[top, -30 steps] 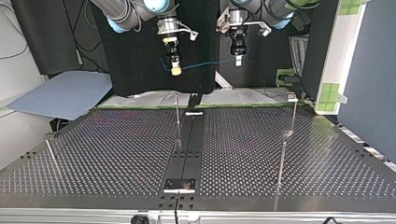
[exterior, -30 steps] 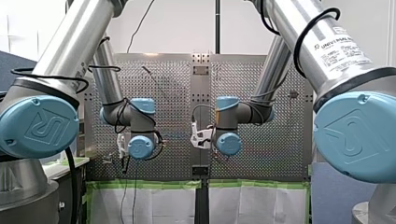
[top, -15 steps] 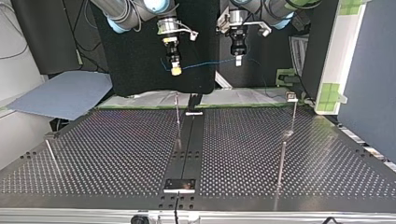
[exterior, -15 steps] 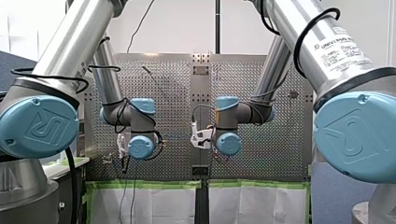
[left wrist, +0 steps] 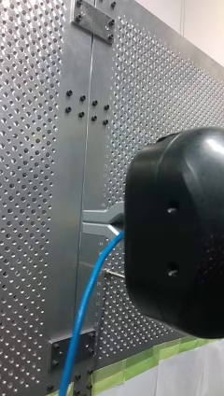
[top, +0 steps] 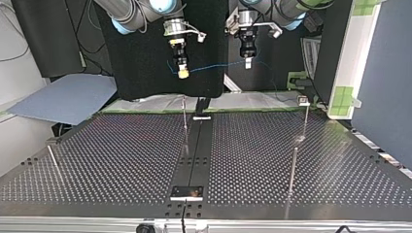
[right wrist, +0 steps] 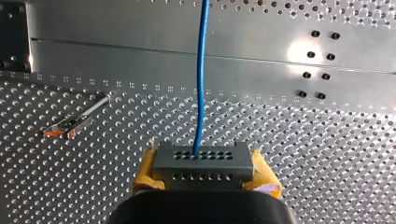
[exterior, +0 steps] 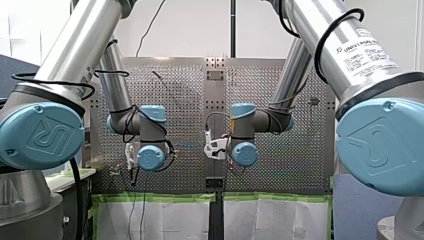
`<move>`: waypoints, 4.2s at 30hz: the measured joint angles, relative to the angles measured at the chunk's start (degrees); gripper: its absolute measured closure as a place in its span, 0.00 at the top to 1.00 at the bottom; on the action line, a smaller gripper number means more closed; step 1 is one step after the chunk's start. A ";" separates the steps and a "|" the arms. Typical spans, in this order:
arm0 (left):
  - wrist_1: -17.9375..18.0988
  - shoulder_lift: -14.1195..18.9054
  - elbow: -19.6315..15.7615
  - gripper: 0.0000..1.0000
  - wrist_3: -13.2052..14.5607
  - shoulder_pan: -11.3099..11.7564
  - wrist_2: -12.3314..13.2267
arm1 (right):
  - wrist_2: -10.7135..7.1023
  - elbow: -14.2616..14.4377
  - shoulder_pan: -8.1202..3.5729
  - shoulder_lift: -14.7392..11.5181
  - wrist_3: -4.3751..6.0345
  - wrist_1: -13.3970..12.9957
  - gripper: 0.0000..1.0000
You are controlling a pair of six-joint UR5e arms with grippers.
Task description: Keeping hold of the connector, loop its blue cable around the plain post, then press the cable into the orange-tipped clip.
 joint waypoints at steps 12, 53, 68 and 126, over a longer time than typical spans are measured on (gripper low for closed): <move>0.00 0.00 0.00 0.00 0.00 0.00 0.00 | 0.00 0.00 0.00 0.00 0.00 0.00 0.00; 0.00 0.00 0.00 0.00 0.00 0.00 0.00 | 0.00 0.00 0.00 0.00 0.00 0.00 0.00; 0.00 0.00 0.00 0.00 0.00 0.09 0.00 | 0.00 0.00 0.00 -0.08 0.00 0.00 0.00; -10.31 8.42 3.13 0.00 -1.31 3.32 4.07 | -3.77 -3.79 0.56 -4.05 7.44 8.61 0.00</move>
